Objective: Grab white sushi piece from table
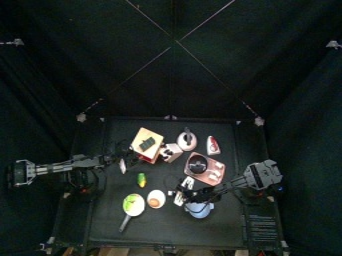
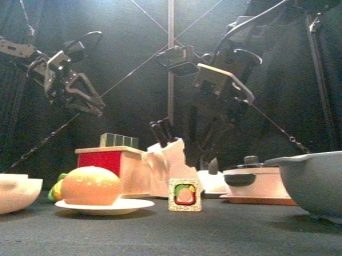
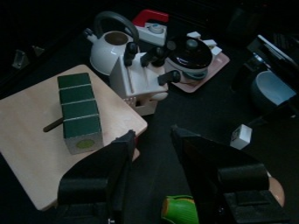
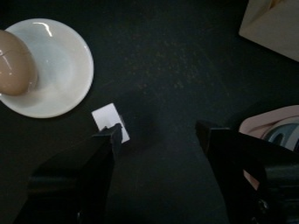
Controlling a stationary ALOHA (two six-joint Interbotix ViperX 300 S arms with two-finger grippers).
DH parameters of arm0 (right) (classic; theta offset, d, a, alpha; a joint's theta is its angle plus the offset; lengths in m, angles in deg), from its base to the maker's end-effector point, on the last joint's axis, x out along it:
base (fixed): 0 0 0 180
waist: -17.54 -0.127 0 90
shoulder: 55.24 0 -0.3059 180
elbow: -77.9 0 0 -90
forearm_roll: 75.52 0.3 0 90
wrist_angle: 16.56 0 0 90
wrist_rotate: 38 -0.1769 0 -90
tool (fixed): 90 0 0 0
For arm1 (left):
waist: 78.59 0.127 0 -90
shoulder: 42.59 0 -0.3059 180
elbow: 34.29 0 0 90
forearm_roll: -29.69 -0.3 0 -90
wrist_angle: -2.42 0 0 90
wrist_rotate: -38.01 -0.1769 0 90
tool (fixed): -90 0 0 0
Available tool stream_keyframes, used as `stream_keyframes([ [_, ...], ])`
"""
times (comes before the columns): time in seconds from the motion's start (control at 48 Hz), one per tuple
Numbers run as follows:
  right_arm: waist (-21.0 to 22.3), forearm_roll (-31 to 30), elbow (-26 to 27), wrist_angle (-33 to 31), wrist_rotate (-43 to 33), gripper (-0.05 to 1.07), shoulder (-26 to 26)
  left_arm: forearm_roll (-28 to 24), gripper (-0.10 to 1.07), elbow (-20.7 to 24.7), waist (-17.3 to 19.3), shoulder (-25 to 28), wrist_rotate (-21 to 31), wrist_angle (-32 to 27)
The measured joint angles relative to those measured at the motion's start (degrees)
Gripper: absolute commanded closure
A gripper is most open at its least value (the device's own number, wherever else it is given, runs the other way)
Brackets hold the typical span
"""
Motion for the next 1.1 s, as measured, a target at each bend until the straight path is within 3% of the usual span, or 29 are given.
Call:
stream_keyframes([
  [0.25,0.0,-0.2,0.0,0.6,0.0,0.05,0.1,0.0,0.19,0.0,0.0,0.0,0.0,0.1],
  [0.833,0.4,-0.7,-1.1,12.6,0.0,0.06,3.3,0.0,0.19,0.1,0.0,0.0,-0.1,0.0],
  [1.104,2.2,-0.7,-1.2,14.6,0.0,0.24,5.4,0.0,0.19,0.0,0.0,0.0,-0.1,0.0],
])
